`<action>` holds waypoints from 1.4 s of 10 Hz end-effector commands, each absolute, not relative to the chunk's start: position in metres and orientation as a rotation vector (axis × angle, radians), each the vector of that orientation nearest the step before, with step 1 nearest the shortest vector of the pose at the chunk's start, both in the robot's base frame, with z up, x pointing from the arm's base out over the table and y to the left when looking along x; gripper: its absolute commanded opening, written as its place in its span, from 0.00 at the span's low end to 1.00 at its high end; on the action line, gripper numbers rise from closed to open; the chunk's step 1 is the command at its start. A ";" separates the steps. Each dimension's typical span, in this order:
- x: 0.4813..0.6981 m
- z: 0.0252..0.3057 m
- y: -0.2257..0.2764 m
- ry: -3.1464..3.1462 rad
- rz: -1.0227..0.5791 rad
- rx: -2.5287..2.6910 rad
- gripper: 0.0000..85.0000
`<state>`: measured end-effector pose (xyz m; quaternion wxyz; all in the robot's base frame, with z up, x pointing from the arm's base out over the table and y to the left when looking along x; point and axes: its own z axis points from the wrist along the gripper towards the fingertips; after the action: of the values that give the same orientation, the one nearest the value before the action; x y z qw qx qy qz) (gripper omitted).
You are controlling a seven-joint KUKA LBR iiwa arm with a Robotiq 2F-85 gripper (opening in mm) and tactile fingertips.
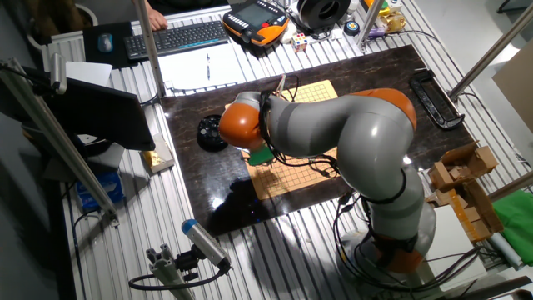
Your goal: Play the first move as black on the 3-4 point in the upper right corner of the Go board
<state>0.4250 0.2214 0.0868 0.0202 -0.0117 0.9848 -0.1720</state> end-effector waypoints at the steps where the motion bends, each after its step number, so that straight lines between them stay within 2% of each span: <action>1: 0.425 0.086 0.220 3.055 -0.533 -0.042 0.01; 14: 0.416 0.054 0.215 2.990 -0.582 -0.068 0.01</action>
<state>0.4165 0.2151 0.0532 0.0478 -0.0223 0.9801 -0.1911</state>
